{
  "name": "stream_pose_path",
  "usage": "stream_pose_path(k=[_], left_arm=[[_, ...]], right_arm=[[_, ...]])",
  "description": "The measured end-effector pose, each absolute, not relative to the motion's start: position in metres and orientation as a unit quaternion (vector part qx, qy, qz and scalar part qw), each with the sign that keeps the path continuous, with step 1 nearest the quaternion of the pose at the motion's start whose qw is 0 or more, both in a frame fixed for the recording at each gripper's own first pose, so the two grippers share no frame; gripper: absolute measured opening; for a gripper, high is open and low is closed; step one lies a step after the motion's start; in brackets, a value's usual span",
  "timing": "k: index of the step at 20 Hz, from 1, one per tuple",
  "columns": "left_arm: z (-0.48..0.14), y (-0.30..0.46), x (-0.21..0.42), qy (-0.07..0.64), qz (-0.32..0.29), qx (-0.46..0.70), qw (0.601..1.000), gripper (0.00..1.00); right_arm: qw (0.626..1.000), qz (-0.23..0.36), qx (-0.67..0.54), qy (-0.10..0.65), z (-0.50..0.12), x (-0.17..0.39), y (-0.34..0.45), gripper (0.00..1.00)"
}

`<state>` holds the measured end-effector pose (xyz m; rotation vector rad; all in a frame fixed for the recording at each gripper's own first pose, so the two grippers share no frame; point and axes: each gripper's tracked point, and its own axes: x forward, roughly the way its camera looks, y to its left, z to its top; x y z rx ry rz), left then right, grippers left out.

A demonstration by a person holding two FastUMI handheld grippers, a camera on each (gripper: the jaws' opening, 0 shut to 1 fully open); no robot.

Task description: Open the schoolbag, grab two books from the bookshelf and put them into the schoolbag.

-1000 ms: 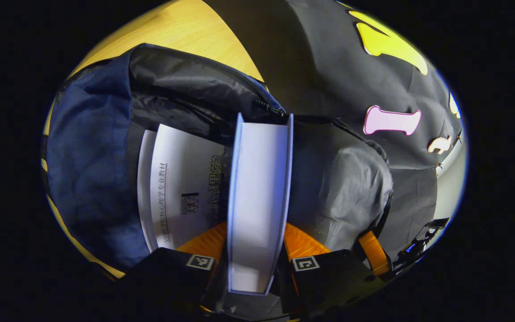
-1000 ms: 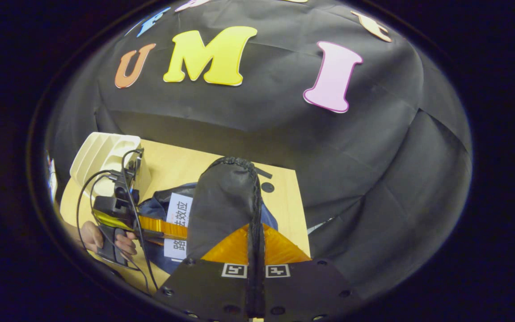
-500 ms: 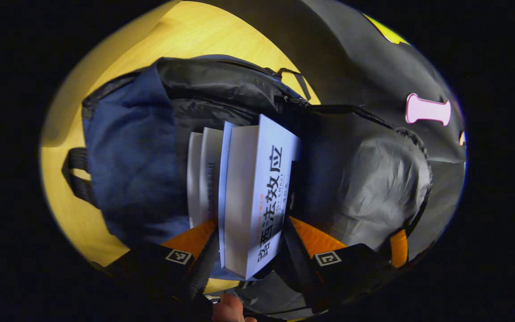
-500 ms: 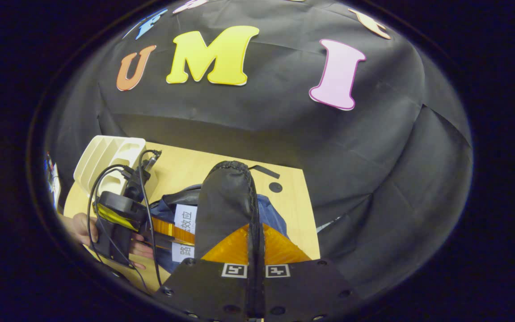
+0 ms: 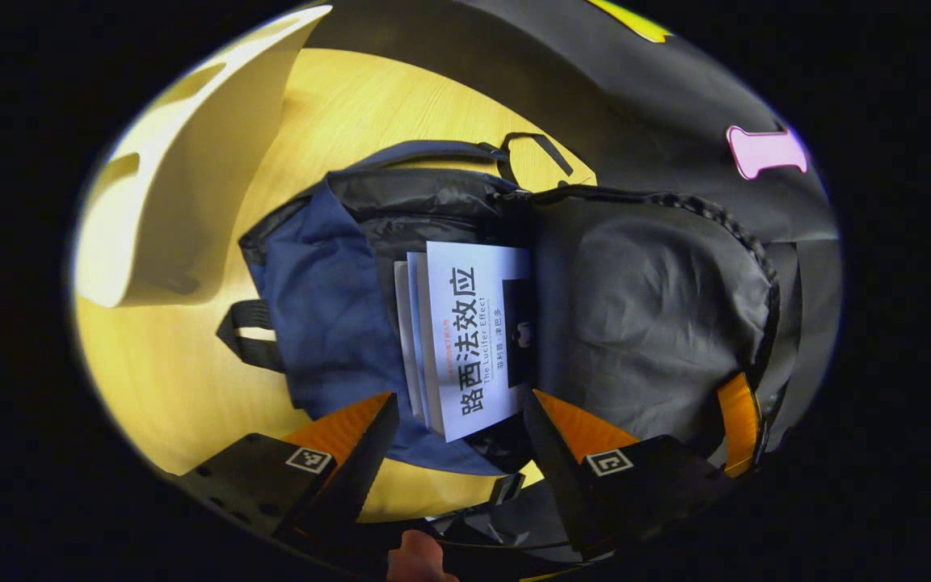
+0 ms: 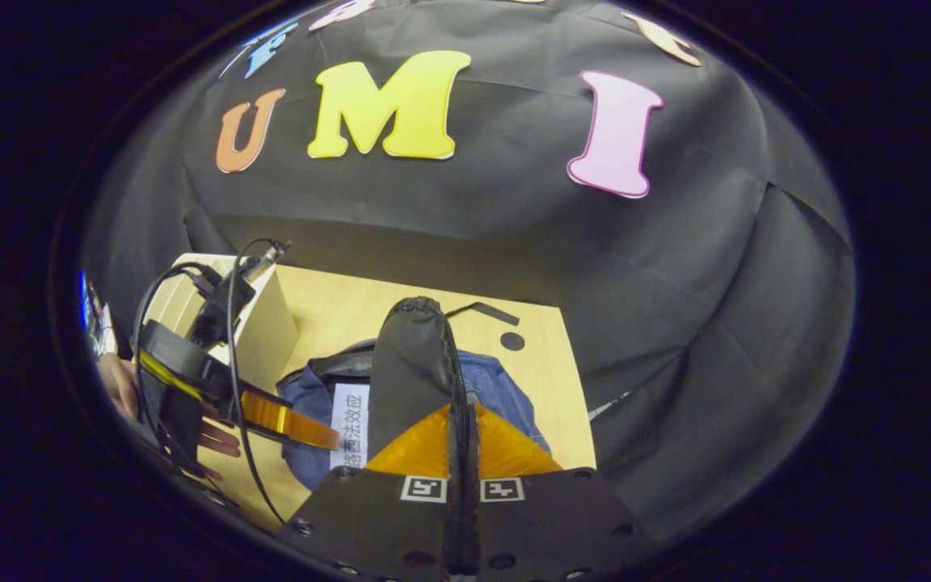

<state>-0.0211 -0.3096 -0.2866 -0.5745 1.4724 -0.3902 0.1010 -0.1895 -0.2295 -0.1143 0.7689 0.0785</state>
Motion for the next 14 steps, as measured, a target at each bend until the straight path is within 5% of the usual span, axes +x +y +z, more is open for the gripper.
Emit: stream_pose_path(k=[7, 14], left_arm=[[-0.237, -0.250, -0.005, 0.589, -0.151, -0.179, 0.773, 0.98], [-0.143, -0.172, 0.029, 0.427, -0.134, -0.115, 0.887, 0.98]], right_arm=[[0.927, 0.054, -0.035, 0.371, -0.228, 0.095, -0.166, 0.00], [0.923, 0.086, -0.013, 0.375, -0.236, 0.079, -0.113, 0.00]])
